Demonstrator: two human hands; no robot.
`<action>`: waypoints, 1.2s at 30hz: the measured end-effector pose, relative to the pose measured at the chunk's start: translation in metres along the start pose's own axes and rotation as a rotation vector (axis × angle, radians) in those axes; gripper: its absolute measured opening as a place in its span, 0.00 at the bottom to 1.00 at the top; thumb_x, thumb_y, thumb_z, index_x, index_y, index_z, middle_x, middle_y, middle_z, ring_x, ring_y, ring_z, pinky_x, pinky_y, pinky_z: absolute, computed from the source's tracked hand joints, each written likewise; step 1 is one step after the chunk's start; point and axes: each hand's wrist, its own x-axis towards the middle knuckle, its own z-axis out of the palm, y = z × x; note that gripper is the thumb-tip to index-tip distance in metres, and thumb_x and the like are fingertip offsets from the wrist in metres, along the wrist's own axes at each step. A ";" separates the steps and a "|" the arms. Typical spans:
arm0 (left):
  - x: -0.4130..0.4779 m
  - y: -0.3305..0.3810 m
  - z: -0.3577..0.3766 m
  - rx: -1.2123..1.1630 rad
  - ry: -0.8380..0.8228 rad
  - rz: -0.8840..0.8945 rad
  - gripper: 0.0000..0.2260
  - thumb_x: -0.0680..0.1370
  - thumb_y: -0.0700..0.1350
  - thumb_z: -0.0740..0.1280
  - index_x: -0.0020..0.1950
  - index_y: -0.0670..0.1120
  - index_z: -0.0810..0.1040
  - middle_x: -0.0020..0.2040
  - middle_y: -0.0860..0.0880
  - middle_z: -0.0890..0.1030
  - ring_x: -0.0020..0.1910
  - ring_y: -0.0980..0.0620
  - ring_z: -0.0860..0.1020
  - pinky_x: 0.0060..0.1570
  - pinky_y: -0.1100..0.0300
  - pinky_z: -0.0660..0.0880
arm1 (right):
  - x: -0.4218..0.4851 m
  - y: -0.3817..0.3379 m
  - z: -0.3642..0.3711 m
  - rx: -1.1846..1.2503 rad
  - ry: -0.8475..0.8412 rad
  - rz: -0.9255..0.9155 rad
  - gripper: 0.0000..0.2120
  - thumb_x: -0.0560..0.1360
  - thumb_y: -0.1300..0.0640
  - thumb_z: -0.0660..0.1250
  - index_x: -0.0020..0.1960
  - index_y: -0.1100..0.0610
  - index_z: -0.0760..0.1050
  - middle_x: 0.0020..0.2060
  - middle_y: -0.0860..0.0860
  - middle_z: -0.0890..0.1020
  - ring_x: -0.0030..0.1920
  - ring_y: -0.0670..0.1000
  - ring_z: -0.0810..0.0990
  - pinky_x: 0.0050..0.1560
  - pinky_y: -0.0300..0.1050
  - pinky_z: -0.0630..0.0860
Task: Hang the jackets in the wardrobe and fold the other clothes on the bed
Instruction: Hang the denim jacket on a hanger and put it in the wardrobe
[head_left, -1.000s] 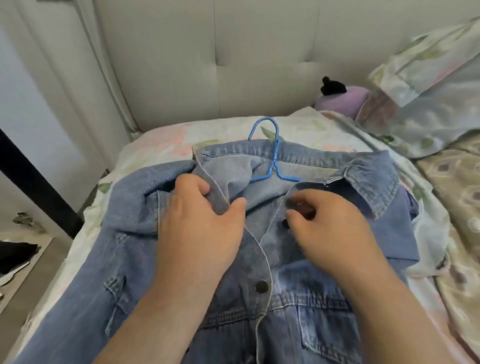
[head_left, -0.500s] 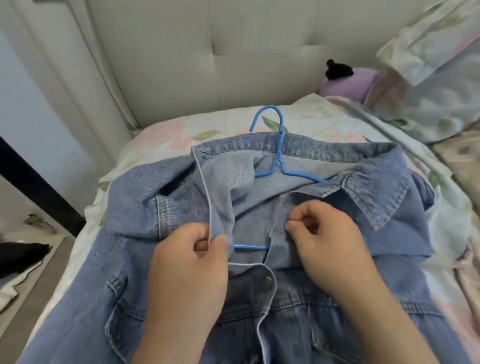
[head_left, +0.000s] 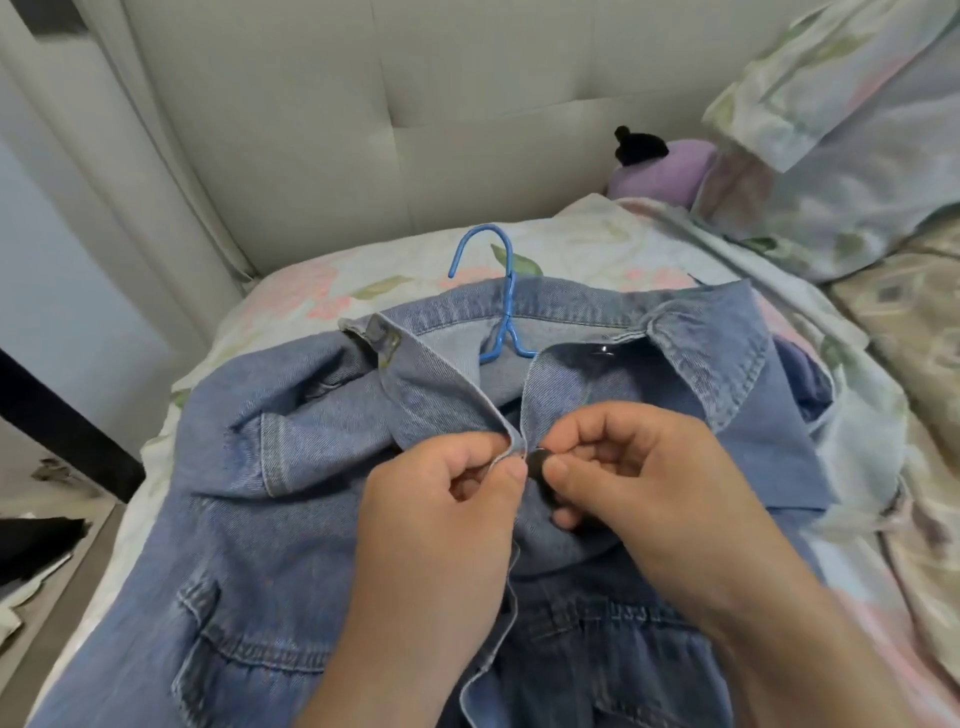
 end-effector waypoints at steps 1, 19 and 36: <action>0.000 0.000 0.000 -0.008 -0.021 0.002 0.04 0.73 0.40 0.73 0.41 0.49 0.86 0.32 0.56 0.83 0.30 0.63 0.77 0.31 0.73 0.71 | 0.000 0.000 -0.001 0.023 -0.007 0.000 0.10 0.73 0.70 0.71 0.39 0.57 0.82 0.29 0.51 0.81 0.28 0.47 0.79 0.33 0.37 0.79; -0.004 -0.005 -0.001 -0.007 -0.043 0.034 0.12 0.69 0.46 0.75 0.37 0.66 0.83 0.33 0.53 0.83 0.31 0.60 0.79 0.33 0.72 0.73 | 0.002 0.003 0.002 0.113 -0.007 -0.006 0.12 0.73 0.72 0.69 0.37 0.57 0.81 0.29 0.51 0.79 0.28 0.46 0.76 0.30 0.36 0.76; 0.002 -0.002 0.001 -0.271 -0.114 -0.169 0.02 0.65 0.44 0.73 0.35 0.50 0.85 0.29 0.48 0.82 0.26 0.56 0.79 0.25 0.66 0.73 | 0.004 0.011 -0.002 -0.032 -0.071 -0.038 0.10 0.74 0.68 0.70 0.39 0.55 0.82 0.31 0.51 0.82 0.31 0.46 0.76 0.33 0.36 0.76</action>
